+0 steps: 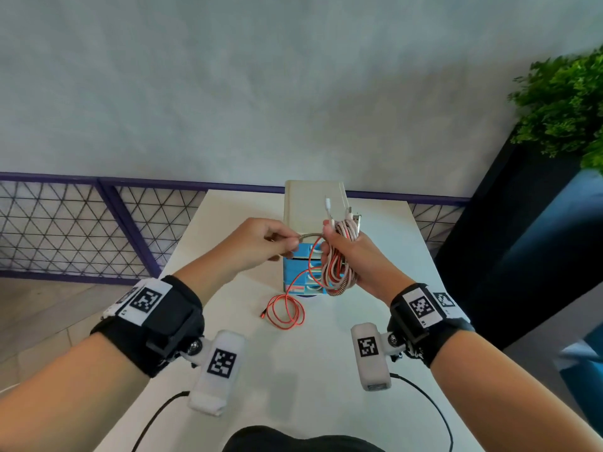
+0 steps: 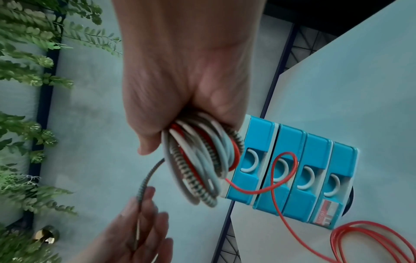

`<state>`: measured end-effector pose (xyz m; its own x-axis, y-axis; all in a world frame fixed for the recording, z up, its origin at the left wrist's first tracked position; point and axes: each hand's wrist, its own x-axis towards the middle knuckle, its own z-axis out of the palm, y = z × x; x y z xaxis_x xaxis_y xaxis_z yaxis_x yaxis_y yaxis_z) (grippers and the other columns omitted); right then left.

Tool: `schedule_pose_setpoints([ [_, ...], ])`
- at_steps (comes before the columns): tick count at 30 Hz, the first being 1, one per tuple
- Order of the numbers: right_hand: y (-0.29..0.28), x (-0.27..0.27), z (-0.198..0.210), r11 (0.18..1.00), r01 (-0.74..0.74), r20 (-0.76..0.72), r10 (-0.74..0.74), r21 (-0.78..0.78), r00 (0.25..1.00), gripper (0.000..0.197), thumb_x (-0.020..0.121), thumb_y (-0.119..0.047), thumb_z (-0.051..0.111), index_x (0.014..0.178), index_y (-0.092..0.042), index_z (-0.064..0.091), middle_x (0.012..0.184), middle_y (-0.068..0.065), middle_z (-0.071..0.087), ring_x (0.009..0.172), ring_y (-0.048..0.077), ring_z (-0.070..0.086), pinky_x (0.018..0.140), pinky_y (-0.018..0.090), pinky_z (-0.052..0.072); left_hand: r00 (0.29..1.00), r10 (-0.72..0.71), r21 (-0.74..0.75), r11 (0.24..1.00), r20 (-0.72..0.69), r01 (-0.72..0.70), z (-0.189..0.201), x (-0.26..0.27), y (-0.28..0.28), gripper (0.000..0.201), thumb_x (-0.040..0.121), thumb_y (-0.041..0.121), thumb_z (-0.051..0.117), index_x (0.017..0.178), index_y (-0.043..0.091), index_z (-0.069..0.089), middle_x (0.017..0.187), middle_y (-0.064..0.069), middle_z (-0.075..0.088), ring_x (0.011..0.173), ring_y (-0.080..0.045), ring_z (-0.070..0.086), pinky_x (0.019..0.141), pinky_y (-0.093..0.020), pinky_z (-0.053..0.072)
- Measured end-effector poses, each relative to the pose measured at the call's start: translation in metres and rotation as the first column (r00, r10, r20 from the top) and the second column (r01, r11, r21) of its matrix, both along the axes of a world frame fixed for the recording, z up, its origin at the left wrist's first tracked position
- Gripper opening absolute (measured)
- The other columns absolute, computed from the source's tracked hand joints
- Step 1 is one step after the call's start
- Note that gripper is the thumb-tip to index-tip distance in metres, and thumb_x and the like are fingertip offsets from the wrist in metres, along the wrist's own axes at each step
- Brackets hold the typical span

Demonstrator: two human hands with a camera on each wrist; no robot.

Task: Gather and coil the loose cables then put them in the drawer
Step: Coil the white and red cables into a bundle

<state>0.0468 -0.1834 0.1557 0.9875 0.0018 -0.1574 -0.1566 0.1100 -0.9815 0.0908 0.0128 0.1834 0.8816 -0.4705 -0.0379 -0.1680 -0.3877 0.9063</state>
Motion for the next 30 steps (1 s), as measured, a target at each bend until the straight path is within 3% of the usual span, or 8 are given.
schedule_pose_setpoints([
  [2, 0.004, 0.002, 0.0, 0.999, 0.042, 0.008, -0.041, -0.018, 0.999, 0.034, 0.092, -0.043, 0.056, 0.084, -0.01, 0.059, 0.07, 0.006, 0.065, 0.062, 0.018, 0.065, 0.069, 0.034, 0.056, 0.957, -0.04, -0.159, 0.987, -0.286, -0.006, 0.005, -0.011, -0.009, 0.022, 0.082, 0.016, 0.069, 0.103, 0.008, 0.07, 0.086, -0.003, 0.07, 0.081, -0.007, 0.066, 0.078, -0.023, 0.052],
  [4, 0.009, 0.003, 0.0, 0.999, 0.041, 0.015, -0.041, 0.005, 0.999, 0.039, 0.091, -0.047, 0.055, 0.092, -0.008, 0.059, 0.078, 0.009, 0.066, 0.071, 0.019, 0.069, 0.072, 0.032, 0.057, 0.931, -0.026, -0.204, 0.978, -0.364, -0.053, 0.005, -0.016, -0.019, 0.026, 0.078, 0.016, 0.074, 0.102, 0.009, 0.07, 0.089, -0.004, 0.07, 0.086, -0.011, 0.066, 0.085, -0.027, 0.052],
  [12, 0.018, -0.003, 0.006, 0.928, -0.121, 0.054, 0.109, 0.352, 0.993, 0.017, 0.087, -0.026, 0.062, 0.087, -0.009, 0.062, 0.079, 0.005, 0.07, 0.077, 0.016, 0.07, 0.067, 0.026, 0.055, 0.993, 0.066, -0.167, 0.985, 0.094, -0.05, -0.002, -0.031, -0.04, 0.012, 0.078, 0.009, 0.073, 0.089, 0.014, 0.074, 0.08, -0.002, 0.071, 0.072, -0.001, 0.064, 0.076, -0.016, 0.051],
  [14, 0.014, -0.004, 0.006, 0.919, -0.133, 0.044, 0.126, 0.371, 0.991, 0.013, 0.089, -0.02, 0.06, 0.093, -0.008, 0.061, 0.094, 0.013, 0.067, 0.088, 0.02, 0.069, 0.075, 0.028, 0.057, 0.997, 0.02, -0.17, 0.985, 0.073, -0.008, -0.002, -0.027, -0.035, 0.014, 0.081, 0.007, 0.07, 0.09, 0.017, 0.073, 0.08, 0.005, 0.07, 0.07, 0.005, 0.063, 0.077, -0.012, 0.05],
  [19, 0.011, -0.007, 0.015, 0.947, -0.183, 0.047, 0.177, 0.262, 0.983, 0.015, 0.09, -0.018, 0.058, 0.101, -0.008, 0.06, 0.105, 0.021, 0.057, 0.09, 0.023, 0.065, 0.084, 0.033, 0.056, 0.998, -0.054, -0.182, 0.982, -0.022, 0.049, -0.006, -0.021, -0.026, 0.009, 0.085, 0.016, 0.066, 0.087, 0.015, 0.074, 0.085, -0.003, 0.073, 0.08, -0.011, 0.066, 0.084, -0.029, 0.055],
  [24, 0.003, -0.009, 0.028, 0.954, -0.228, 0.043, 0.224, 0.193, 0.974, 0.036, 0.094, -0.008, 0.055, 0.129, -0.004, 0.046, 0.08, 0.008, 0.062, 0.07, 0.017, 0.063, 0.068, 0.028, 0.054, 0.965, 0.198, -0.449, 0.857, -0.169, -0.254, -0.01, -0.018, -0.027, 0.017, 0.092, 0.007, 0.047, 0.079, 0.014, 0.055, 0.073, -0.003, 0.052, 0.071, -0.019, 0.052, 0.068, -0.03, 0.049],
  [27, -0.001, -0.013, 0.036, 0.936, -0.331, 0.026, 0.33, 0.124, 0.944, 0.044, 0.088, -0.01, 0.06, 0.13, -0.006, 0.045, 0.076, 0.005, 0.061, 0.069, 0.017, 0.061, 0.071, 0.03, 0.052, 0.975, 0.223, -0.146, 0.964, 0.001, -0.221, -0.019, -0.012, -0.019, 0.018, 0.099, 0.026, 0.041, 0.106, 0.016, 0.054, 0.1, 0.005, 0.056, 0.091, -0.009, 0.053, 0.074, -0.016, 0.042],
  [30, -0.003, -0.015, 0.042, 0.933, -0.354, 0.006, 0.355, 0.059, 0.935, 0.03, 0.089, -0.009, 0.06, 0.118, -0.008, 0.051, 0.073, 0.005, 0.063, 0.067, 0.017, 0.061, 0.067, 0.03, 0.053, 0.974, -0.039, -0.102, 0.995, -0.224, 0.016, -0.029, -0.011, -0.012, 0.039, 0.102, 0.033, 0.03, 0.114, 0.007, 0.057, 0.11, -0.002, 0.06, 0.101, -0.012, 0.056, 0.092, -0.023, 0.04],
])
